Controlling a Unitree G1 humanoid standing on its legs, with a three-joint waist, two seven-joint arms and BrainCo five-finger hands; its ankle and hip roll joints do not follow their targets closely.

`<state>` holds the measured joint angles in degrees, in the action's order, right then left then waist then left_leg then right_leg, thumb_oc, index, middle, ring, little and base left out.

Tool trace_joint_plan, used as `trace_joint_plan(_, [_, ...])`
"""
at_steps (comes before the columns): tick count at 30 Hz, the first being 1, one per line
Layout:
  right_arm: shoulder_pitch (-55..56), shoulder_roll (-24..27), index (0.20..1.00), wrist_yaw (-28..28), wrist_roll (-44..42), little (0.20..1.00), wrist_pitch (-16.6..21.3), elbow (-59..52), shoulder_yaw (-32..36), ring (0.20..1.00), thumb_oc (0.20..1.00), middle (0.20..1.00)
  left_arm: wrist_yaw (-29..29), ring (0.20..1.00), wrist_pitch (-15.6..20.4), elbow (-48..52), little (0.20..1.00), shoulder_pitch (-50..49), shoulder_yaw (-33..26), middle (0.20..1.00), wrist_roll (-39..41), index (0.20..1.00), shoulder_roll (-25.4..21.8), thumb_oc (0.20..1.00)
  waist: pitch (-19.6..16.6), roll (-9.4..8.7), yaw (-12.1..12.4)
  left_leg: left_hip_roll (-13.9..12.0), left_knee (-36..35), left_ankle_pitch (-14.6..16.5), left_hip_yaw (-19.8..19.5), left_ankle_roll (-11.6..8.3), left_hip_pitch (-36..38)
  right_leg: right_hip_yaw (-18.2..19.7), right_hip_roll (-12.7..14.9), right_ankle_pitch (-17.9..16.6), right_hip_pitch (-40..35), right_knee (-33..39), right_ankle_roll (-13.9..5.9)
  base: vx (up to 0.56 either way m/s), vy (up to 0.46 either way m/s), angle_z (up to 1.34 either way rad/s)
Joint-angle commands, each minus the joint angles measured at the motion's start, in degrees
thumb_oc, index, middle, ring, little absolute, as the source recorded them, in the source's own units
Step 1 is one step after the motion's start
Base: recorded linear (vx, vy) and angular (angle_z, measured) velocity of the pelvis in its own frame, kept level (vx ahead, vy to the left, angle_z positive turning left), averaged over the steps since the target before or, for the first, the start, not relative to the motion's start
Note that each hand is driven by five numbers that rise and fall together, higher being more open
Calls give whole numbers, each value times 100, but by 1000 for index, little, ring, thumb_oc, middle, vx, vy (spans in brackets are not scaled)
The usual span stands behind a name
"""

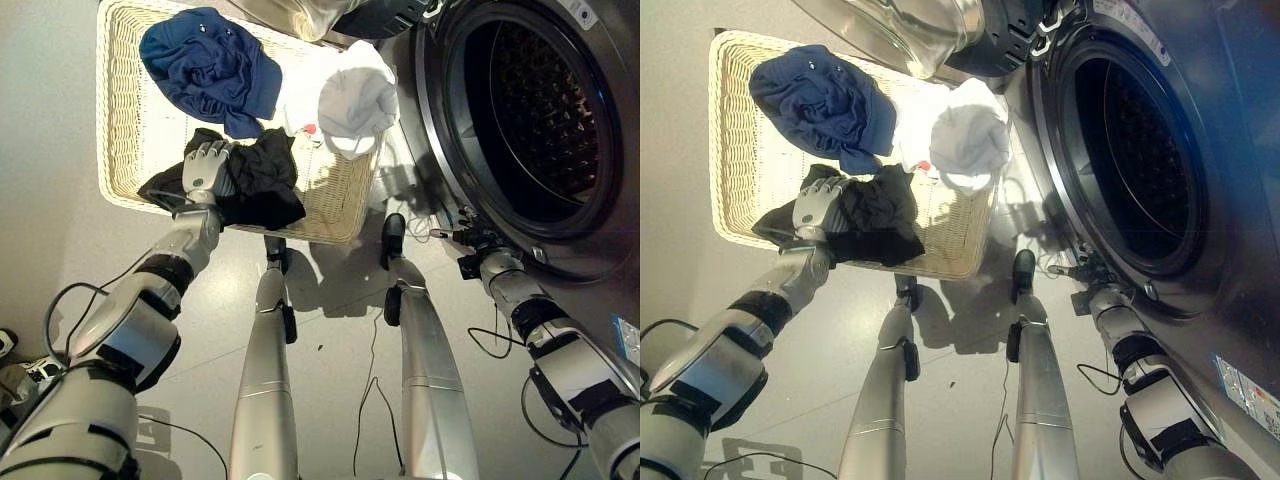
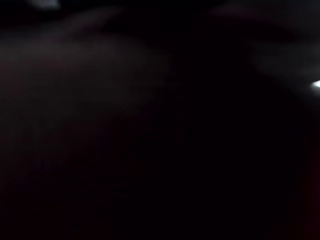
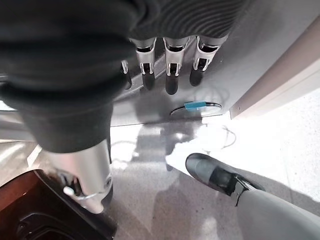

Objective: Put the clothes into the washing machine.

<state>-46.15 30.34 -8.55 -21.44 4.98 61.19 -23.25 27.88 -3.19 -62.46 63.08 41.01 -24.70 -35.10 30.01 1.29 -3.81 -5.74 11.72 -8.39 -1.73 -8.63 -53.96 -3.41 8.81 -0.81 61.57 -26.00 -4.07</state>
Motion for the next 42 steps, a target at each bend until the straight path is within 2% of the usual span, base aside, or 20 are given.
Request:
trace_joint_plan(1, [105,127,1000,-80,-114,1000,203,-136,-82,1000,1000,1000,-823,200,-231,-872,200,-597,62,200,73,200,193,200,-22,-208,93,458,661,378,-134,306,-245,-31,-412,-670,-158,601,-375,-3,-8,-4])
trace_joint_plan(12, [124,147,1000,-45,-339,1000,365,-417,-52,1000,1000,1000,-608,200,-70,-777,200,-762,-77,200,437,200,177,200,-22,-168,99,478,576,339,-130,318,-162,-39,-418,-698,-225,679,-363,0,0,0])
trace_joint_plan(16, [161,142,1000,-10,-650,1000,418,-632,-20,1000,1000,1000,-390,200,129,-588,200,-814,-286,200,1012,200,155,200,-22,-161,109,488,560,326,-139,309,-150,-44,-421,-696,-238,687,-356,0,0,0])
trace_joint_plan(18, [269,134,1000,47,-962,1000,426,-931,85,1000,1000,1000,-224,200,500,-260,200,-922,-707,200,1741,200,129,200,-22,-154,124,488,554,323,-143,305,-131,-51,-418,-672,-250,663,-354,0,0,0])
trace_joint_plan(19, [286,132,1000,56,-1043,1000,455,-964,101,1000,1000,1000,-219,200,566,-229,200,-933,-750,200,1859,200,127,200,-22,-154,125,487,554,324,-143,305,-128,-53,-417,-668,-250,657,-354,0,0,0])
trace_joint_plan(21, [481,107,1000,122,-1433,1000,432,-1441,302,1000,1000,1000,-120,200,1113,275,200,-1094,-1347,200,2552,200,124,200,-22,-159,143,501,539,336,-151,304,-91,-79,-413,-634,-287,647,-354,0,0,0])
trace_joint_plan(23, [611,97,1000,122,-1632,1000,437,-1732,382,1000,1000,1000,-36,200,1414,560,200,-1195,-1522,200,2932,200,84,200,-22,-157,148,509,544,347,-161,302,-86,-94,-408,-625,-290,637,-354,0,0,0])
trace_joint_plan(25, [942,32,1000,120,-2150,1000,470,-2483,545,1000,1000,1000,-41,200,1994,1391,200,-1536,-2017,200,3646,200,116,200,-22,-163,182,529,528,365,-180,302,-68,-135,-395,-599,-310,624,-355,0,0,0])
trace_joint_plan(27, [1137,-8,1000,172,-2317,1000,495,-2843,656,1000,1000,1000,-84,200,2294,1844,200,-1757,-2252,200,3997,200,164,200,-22,-167,202,535,527,377,-192,308,-64,-154,-388,-582,-313,605,-354,0,0,0])
trace_joint_plan(28, [1137,-8,1000,172,-2317,1000,495,-2843,656,1000,1000,1000,-84,200,2294,1844,200,-1757,-2252,200,3997,200,164,200,-22,-167,202,535,527,377,-192,308,-64,-154,-388,-582,-313,605,-354,-1,-38,0])
trace_joint_plan(29, [1472,-193,1000,376,-2547,1000,603,-3449,882,1000,1000,1000,-401,200,2956,2555,200,-2163,-2581,200,4366,200,350,200,-22,-163,254,553,523,410,-224,336,-50,-195,-363,-544,-318,564,-353,0,-33,1])
trace_joint_plan(31, [1504,-225,1000,367,-2565,1000,611,-3520,899,1000,1000,1000,-417,200,3001,2627,200,-2202,-2605,200,4354,200,377,200,-22,-161,259,555,523,413,-228,339,-50,-198,-361,-540,-318,558,-353,0,-36,2])
trace_joint_plan(32, [1745,-472,1000,570,-2619,1000,646,-4187,1025,1000,1000,1000,-773,200,3425,3309,200,-2535,-2811,200,4332,200,684,200,-22,-158,311,580,525,431,-272,381,-61,-233,-341,-511,-310,510,-354,-1,-43,3])
trace_joint_plan(34, [1825,-574,1000,751,-2615,1000,621,-4604,1037,1000,1000,1000,-1064,200,3553,3756,200,-2654,-2840,200,4452,200,817,200,-22,-165,334,592,499,432,-291,404,-48,-258,-323,-499,-324,505,-360,-1,-28,1])
trace_joint_plan(39, [2004,-720,1000,1179,-2474,1000,525,-5489,928,1000,1000,1000,-1506,200,3517,4701,200,-2813,-2810,200,4529,200,926,200,-22,-171,352,622,496,415,-313,451,-41,-302,-284,-488,-320,451,-366,3,-7,1])
trace_joint_plan(40, [2002,-752,1000,1267,-2386,1000,374,-5797,874,1000,1000,1000,-1689,200,3452,4989,200,-2845,-2801,200,4650,200,950,200,-22,-168,360,641,513,418,-324,467,-37,-310,-274,-482,-324,437,-365,0,0,0])
trace_joint_plan(42, [1973,-769,1000,1389,-2376,1000,311,-5956,831,1000,1000,1000,-1884,200,3481,5157,200,-2871,-2791,200,4751,200,995,200,-22,-159,375,653,513,409,-330,477,-31,-327,-259,-485,-329,430,-369,0,0,0])
